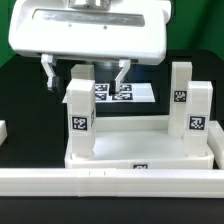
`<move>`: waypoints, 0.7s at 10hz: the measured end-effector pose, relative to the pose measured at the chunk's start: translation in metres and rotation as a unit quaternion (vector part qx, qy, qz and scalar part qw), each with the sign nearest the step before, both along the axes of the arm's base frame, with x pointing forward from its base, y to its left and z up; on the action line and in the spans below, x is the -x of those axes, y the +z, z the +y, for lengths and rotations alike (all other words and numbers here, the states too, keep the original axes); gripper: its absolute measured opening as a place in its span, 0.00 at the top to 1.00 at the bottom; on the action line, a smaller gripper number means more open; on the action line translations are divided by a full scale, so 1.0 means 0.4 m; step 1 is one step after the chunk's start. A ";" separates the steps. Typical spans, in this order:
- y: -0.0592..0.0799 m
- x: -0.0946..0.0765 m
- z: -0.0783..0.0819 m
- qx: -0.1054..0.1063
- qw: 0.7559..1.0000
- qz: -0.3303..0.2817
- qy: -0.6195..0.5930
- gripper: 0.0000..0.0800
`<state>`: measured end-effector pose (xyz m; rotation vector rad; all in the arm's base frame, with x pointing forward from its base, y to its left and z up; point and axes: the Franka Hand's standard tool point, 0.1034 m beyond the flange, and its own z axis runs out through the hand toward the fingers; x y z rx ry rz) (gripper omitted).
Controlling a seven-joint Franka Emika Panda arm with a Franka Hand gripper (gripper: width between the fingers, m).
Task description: Assemble desk
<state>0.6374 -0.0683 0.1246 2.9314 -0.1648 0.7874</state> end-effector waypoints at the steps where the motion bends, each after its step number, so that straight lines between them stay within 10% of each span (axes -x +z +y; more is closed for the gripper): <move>1: -0.001 0.001 -0.008 0.001 1.000 0.001 -0.002 0.19; 7: 0.035 -0.001 -0.014 -0.024 0.999 0.026 -0.006 0.19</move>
Offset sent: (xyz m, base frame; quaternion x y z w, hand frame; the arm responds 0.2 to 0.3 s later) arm 0.0021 -0.0074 0.0334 0.0103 -0.0429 -0.0172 0.9989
